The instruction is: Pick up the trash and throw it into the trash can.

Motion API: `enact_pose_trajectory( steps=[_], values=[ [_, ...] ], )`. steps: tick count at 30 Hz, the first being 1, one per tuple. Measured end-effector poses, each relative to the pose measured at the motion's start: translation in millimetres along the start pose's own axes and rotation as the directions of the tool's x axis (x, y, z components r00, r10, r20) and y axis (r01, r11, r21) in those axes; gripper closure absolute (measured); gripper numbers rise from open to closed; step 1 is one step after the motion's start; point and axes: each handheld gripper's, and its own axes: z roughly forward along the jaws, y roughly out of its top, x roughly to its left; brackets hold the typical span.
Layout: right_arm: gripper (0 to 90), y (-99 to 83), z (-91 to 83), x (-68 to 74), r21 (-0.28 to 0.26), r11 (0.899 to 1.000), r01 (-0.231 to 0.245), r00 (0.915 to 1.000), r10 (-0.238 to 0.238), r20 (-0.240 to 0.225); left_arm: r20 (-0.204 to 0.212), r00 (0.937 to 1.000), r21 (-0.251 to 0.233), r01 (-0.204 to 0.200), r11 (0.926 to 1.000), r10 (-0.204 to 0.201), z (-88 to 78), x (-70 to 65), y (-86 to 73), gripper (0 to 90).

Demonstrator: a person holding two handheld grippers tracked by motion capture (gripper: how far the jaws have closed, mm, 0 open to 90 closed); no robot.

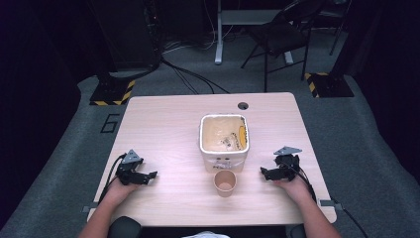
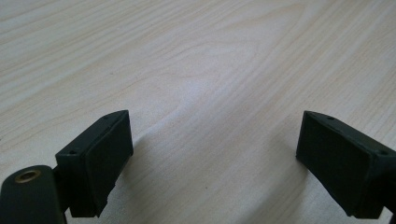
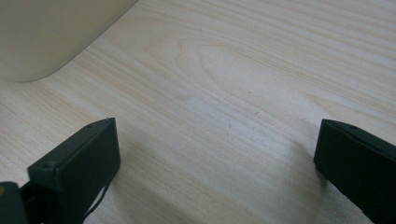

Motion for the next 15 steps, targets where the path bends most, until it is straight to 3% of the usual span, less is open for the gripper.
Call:
enact_pose_trajectory(
  steps=[2, 15],
  values=[
    [1.9, -0.5, -1.5, -1.5, 0.007, 1.000, 0.019, 0.9998, -0.019, -0.003, -0.001, 1.0000, 0.000, 0.001, 1.0000, -0.001, -0.1, -0.2, -0.1, 10.7],
    [12.6, -0.3, -5.6, -1.1, -0.001, 1.000, -0.002, 1.0000, 0.002, 0.004, -0.004, 1.0000, -0.002, 0.004, 1.0000, -0.004, 0.0, -0.5, -0.2, 10.6]
  ],
)
